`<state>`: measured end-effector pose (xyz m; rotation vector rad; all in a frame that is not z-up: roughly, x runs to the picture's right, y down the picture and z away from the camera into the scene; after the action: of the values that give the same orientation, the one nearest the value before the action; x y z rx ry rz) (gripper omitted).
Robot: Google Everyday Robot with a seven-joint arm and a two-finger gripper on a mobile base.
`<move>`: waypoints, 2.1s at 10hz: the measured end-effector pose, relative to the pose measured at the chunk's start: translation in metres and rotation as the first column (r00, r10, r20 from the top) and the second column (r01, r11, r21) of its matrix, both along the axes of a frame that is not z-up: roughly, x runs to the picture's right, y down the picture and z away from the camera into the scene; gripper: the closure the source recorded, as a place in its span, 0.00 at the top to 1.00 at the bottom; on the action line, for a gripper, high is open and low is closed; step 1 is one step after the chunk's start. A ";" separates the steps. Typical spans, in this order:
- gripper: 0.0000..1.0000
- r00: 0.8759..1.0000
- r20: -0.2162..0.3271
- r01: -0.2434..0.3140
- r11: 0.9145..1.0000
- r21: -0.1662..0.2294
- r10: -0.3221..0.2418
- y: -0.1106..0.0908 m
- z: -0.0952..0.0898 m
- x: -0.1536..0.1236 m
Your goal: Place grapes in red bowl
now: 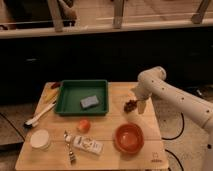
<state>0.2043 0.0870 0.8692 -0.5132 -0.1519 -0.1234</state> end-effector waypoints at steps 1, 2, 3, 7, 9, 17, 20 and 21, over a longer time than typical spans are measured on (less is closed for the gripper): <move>0.90 1.000 0.000 -0.013 1.000 -0.005 0.013 0.002 0.006 0.001; 0.90 1.000 0.001 -0.019 1.000 -0.009 0.019 0.003 0.010 0.001; 0.90 1.000 0.005 -0.026 1.000 -0.015 0.026 0.006 0.017 0.000; 0.90 0.999 0.009 -0.049 0.998 -0.039 0.049 0.018 0.039 0.002; 0.89 0.999 0.008 -0.048 0.997 -0.053 0.048 0.023 0.046 0.002; 0.60 0.999 -0.004 -0.047 0.996 -0.076 0.047 0.038 0.059 -0.003; 0.35 0.999 -0.006 -0.045 0.996 -0.071 0.044 0.038 0.059 -0.002; 0.29 0.999 -0.006 -0.043 0.997 -0.070 0.043 0.038 0.059 -0.001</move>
<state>0.2030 0.1246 0.9285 -0.5797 -0.1629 -0.0748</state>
